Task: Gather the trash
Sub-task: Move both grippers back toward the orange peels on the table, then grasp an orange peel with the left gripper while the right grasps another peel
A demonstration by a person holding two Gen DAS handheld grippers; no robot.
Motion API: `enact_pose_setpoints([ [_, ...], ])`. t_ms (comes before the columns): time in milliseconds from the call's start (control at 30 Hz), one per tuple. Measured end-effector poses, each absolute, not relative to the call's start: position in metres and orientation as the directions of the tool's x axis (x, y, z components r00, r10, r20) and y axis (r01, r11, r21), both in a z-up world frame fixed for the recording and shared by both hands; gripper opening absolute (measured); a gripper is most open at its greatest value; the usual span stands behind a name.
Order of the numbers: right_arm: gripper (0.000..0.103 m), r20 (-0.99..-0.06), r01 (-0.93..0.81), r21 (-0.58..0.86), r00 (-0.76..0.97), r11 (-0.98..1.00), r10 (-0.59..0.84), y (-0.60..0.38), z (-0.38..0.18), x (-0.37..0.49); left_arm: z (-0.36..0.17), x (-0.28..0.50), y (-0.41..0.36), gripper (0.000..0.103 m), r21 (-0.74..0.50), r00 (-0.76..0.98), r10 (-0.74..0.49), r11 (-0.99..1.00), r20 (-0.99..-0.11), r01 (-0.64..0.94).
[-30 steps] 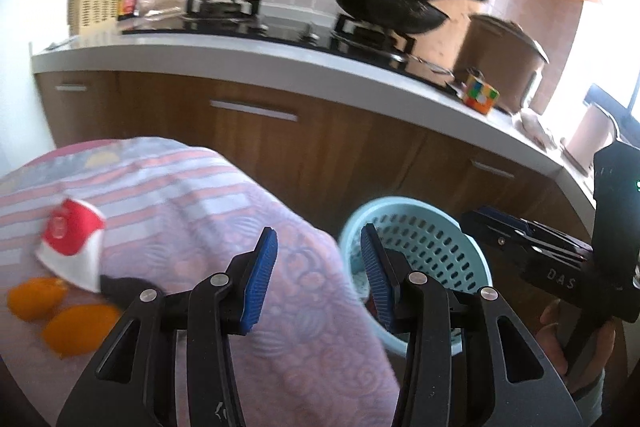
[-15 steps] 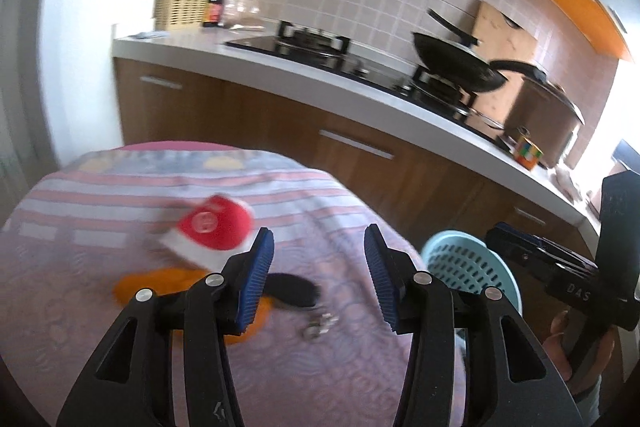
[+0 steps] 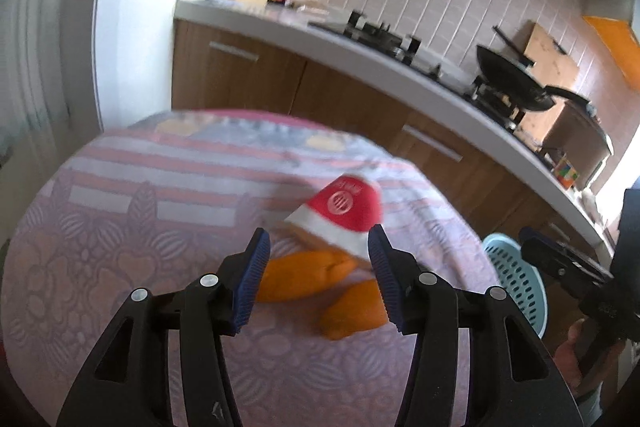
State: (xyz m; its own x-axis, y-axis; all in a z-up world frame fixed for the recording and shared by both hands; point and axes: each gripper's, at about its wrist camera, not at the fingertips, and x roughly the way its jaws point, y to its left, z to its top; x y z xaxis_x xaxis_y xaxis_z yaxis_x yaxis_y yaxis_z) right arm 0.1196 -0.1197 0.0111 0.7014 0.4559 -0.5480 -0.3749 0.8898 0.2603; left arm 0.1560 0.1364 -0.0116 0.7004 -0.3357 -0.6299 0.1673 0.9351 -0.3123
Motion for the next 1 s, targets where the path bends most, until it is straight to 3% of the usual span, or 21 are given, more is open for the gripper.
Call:
enact_pose_setpoints([
  [67, 0.042, -0.558, -0.388, 0.253, 0.69, 0.886, 0.461, -0.108, 0.008, 0.122, -0.024, 0.165, 0.138, 0.055, -0.318, 0.661, -0.359, 0.929, -0.659, 0.188],
  [233, 0.042, -0.577, -0.409, 0.246, 0.666, 0.879, 0.472, -0.092, 0.0, 0.124, -0.048, 0.183, 0.136, 0.055, -0.257, 0.621, -0.318, 0.948, -0.716, 0.189],
  [300, 0.042, -0.584, -0.412, 0.248, 0.659, 0.877, 0.475, -0.09, -0.002, 0.126, -0.055, 0.189, 0.137, 0.061, -0.238, 0.609, -0.304, 0.953, -0.732, 0.189],
  [467, 0.042, -0.605, -0.418, 0.25, 0.637, 0.873, 0.478, -0.084, -0.01, 0.13, -0.064, 0.191, 0.135, 0.064, -0.291, 0.581, -0.352, 0.936, -0.734, 0.199],
  [633, 0.042, -0.621, -0.42, 0.27, 0.612, 0.866, 0.49, -0.084, -0.018, 0.135, -0.064, 0.182, 0.126, 0.054, -0.288, 0.568, -0.357, 0.934, -0.741, 0.212],
  [700, 0.042, -0.623, -0.42, 0.277, 0.607, 0.865, 0.494, -0.085, -0.02, 0.136, -0.064, 0.179, 0.124, 0.045, -0.3, 0.562, -0.371, 0.928, -0.739, 0.218],
  [800, 0.041, -0.626, -0.422, 0.276, 0.603, 0.864, 0.495, -0.083, -0.021, 0.136, -0.064, 0.17, 0.119, 0.045, -0.292, 0.563, -0.364, 0.931, -0.742, 0.217],
  [867, 0.042, -0.629, -0.43, 0.273, 0.597, 0.86, 0.498, -0.082, -0.021, 0.136, -0.063, 0.164, 0.116, 0.037, -0.302, 0.559, -0.375, 0.927, -0.739, 0.222],
  [1000, 0.041, -0.648, -0.473, 0.255, 0.564, 0.844, 0.512, -0.073, -0.026, 0.142, -0.065, 0.15, 0.112, 0.033, -0.26, 0.56, -0.336, 0.942, -0.758, 0.213],
])
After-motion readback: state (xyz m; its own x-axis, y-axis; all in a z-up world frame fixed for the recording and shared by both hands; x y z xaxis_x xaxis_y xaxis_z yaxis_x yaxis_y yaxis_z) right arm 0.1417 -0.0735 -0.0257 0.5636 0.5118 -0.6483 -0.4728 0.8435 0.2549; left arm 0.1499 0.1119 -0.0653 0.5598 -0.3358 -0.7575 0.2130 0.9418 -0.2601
